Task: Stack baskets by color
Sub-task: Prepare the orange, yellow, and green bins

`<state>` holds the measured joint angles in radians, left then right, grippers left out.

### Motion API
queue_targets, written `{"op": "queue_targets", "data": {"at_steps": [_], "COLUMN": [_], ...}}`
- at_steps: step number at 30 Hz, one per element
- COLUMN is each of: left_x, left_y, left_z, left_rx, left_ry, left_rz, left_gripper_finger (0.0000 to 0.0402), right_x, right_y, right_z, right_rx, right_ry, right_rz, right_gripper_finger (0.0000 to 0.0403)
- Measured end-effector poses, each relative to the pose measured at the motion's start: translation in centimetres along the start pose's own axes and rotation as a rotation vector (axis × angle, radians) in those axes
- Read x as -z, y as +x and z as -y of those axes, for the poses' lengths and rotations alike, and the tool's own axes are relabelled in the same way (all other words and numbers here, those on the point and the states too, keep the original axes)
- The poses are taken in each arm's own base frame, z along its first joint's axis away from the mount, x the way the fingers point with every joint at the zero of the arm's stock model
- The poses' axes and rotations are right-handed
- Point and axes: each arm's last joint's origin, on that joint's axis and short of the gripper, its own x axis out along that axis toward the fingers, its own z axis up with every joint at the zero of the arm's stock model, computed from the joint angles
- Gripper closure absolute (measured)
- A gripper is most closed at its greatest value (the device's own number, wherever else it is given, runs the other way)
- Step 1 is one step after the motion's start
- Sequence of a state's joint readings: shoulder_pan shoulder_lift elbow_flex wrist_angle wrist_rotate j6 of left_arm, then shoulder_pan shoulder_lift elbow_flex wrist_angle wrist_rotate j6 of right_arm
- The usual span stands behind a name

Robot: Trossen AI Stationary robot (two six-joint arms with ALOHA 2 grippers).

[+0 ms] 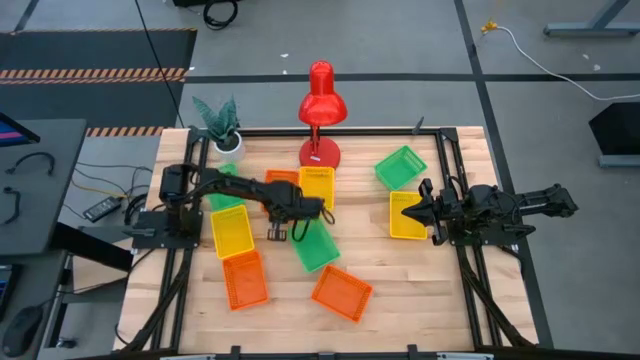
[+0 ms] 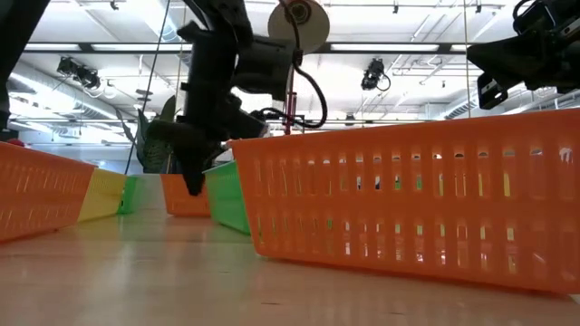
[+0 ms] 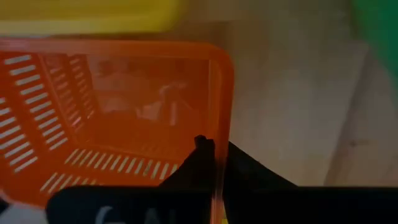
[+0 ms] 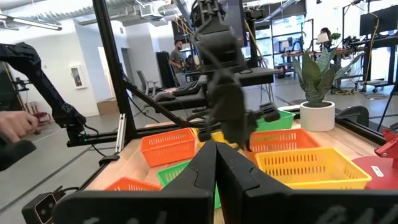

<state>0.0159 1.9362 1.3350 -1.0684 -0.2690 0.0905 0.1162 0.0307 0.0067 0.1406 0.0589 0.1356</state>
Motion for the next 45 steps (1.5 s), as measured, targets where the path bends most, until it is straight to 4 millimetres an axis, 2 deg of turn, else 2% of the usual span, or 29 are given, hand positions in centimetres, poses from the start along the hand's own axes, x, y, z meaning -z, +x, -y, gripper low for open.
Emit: {"op": "queue_targets", "data": {"at_steps": [3, 7, 12, 21, 28, 32, 36, 39, 42, 45], "left_x": [-0.4, -0.8, -1.3, -2.1, -2.0, -1.1, 0.7, 1.6, 1.3, 0.2], "left_y": [-0.2, -0.1, 0.0, -0.2, -0.5, -2.2, -4.9, -7.1, -8.7, -9.9], "left_z": [0.6, 0.1, -0.6, -0.6, -0.6, -1.0, -1.7, -2.1, -1.8, -0.8], "left_rx": [-0.037, -0.049, -0.050, -0.014, 0.007, -0.005, -0.045, -0.061, -0.052, -0.030], "left_ry": [-0.007, -0.069, -0.098, -0.121, -0.130, -0.159, -0.231, -0.311, -0.351, -0.289], "left_rz": [0.033, 0.082, 0.133, 0.220, 0.228, 0.249, 0.288, 0.383, 0.521, 0.663], "left_gripper_finger": [0.0388, 0.0382, 0.0346, 0.0291, 0.0257, 0.0246, 0.0246, 0.0250, 0.0256, 0.0259], "right_x": [0.0, 0.0, 0.0, 0.0, 0.0, 0.0, 0.0, 0.0, 0.0, 0.0], "right_y": [0.0, 0.0, 0.0, 0.0, 0.0, 0.0, 0.0, 0.0, 0.0, 0.0], "right_z": [0.0, 0.0, 0.0, 0.0, 0.0, 0.0, 0.0, 0.0, 0.0, 0.0], "right_rx": [0.000, 0.000, 0.000, 0.000, 0.000, 0.000, 0.000, 0.000, 0.000, 0.000], "right_ry": [0.000, 0.000, 0.000, 0.000, 0.000, 0.000, 0.000, 0.000, 0.000, 0.000], "right_rz": [0.000, 0.000, 0.000, 0.000, 0.000, 0.000, 0.000, 0.000, 0.000, 0.000], "right_gripper_finger": [0.0391, 0.0391, 0.0391, 0.0391, 0.0391, 0.0391, 0.0391, 0.0391, 0.0391, 0.0391]}}
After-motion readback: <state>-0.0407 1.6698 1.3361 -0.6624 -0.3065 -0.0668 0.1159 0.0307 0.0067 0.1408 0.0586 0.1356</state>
